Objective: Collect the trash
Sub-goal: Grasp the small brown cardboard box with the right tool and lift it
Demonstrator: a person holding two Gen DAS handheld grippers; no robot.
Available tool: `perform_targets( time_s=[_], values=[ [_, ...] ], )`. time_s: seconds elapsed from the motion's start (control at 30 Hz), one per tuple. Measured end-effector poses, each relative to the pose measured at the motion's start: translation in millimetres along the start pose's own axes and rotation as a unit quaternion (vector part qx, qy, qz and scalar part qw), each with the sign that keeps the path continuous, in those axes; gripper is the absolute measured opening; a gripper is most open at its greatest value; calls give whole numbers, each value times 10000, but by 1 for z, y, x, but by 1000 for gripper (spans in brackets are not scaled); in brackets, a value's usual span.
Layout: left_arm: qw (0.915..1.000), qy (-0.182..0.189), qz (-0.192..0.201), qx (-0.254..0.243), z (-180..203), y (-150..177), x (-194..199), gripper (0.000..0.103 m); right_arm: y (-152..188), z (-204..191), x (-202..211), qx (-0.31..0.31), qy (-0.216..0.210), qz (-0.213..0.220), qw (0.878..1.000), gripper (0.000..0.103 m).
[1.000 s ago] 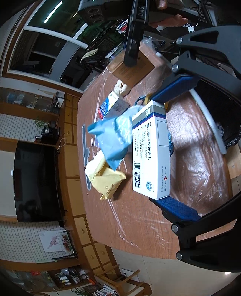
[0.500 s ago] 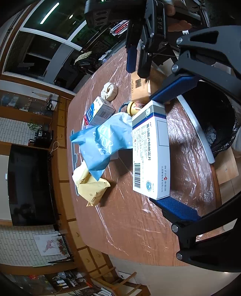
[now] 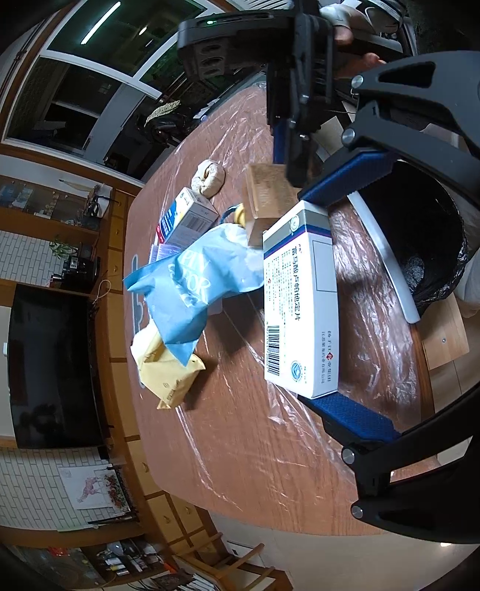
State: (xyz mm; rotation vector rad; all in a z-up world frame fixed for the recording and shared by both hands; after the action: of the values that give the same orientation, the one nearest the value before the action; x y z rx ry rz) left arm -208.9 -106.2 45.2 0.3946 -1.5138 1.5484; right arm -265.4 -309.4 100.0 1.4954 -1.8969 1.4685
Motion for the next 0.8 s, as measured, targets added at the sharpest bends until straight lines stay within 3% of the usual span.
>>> perform_targets(
  time_s=[0.07,0.1,0.13,0.4,0.43,0.5,0.8],
  values=[
    [10000,-21,-7,26,-2,1,0,97,-2,1,1,8,216,-8,9998,45],
    [10000,-11,-12,50,-3,1,0,97,-2,2,0,-35,340,-42,9994,71],
    [10000,7,-14,96,-4,1,-1,97,-3,1,-1,-76,393,-50,9992,84],
    [9996,-207,60,172,-15,2,3,97,-14,-28,-28,-37,954,-137,9953,85],
    [9995,-234,53,187,-18,3,3,97,-14,-30,-34,-35,977,-178,9951,74],
    [9993,-279,53,232,-24,3,4,97,-15,-33,-39,-8,1020,-194,9946,68],
    [9995,-197,49,236,-25,8,4,97,-18,-30,-14,-79,590,22,9982,62]
  ],
)
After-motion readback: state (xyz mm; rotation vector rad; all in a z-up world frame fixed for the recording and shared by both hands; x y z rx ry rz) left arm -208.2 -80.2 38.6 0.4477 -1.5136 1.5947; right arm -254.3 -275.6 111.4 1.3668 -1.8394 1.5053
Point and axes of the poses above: each gripper's, at about its wrist camera, not at the fingertips, and x roughly against the way its jaws point, z to its right, y to its underside, the point moved 3 cm from there along -x, roughly the way its jaws point, and after that the axes turned 5 degrees about x, right-handed, at the moved point
